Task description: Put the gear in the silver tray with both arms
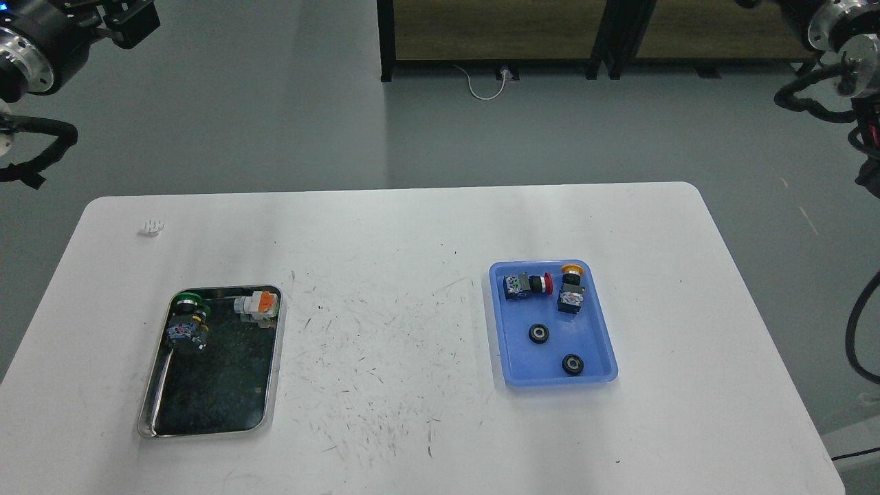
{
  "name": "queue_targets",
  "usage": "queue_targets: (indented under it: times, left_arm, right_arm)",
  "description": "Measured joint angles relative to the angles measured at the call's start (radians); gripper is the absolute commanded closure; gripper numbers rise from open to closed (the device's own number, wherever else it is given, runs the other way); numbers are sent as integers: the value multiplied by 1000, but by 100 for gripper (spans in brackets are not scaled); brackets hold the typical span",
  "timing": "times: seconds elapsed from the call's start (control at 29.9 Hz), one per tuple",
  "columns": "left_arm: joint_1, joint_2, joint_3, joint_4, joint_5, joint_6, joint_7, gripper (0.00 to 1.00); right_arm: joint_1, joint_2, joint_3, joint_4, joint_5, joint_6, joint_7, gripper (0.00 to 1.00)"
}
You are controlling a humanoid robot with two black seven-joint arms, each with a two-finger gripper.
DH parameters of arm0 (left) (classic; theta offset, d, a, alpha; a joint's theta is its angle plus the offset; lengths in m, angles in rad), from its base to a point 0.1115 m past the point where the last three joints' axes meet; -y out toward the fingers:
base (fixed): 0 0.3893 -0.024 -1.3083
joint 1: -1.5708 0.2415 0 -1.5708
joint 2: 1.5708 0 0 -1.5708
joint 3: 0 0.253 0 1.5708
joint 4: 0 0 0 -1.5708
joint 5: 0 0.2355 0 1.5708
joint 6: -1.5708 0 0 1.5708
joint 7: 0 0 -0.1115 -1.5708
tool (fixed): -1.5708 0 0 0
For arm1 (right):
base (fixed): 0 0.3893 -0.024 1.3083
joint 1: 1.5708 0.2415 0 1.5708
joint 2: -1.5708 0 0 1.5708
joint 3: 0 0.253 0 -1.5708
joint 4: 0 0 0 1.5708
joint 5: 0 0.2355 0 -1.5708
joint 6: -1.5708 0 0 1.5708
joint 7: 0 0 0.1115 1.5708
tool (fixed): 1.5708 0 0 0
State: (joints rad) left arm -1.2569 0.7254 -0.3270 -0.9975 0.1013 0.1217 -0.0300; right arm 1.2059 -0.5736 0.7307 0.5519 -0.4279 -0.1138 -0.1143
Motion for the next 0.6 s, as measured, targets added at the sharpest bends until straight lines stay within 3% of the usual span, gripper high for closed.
queue_targets:
  times: [0.47,0.6]
  left_arm:
    - [-14,20,-29,3,52,-9,-19,1]
    - [-3,59,-29,9,69,-79,-23,1]
  right_arm:
    - [-1,-16,-1,56,-1,11,-2,1]
    - [-33,-18,-1,105,1,47,-6,4]
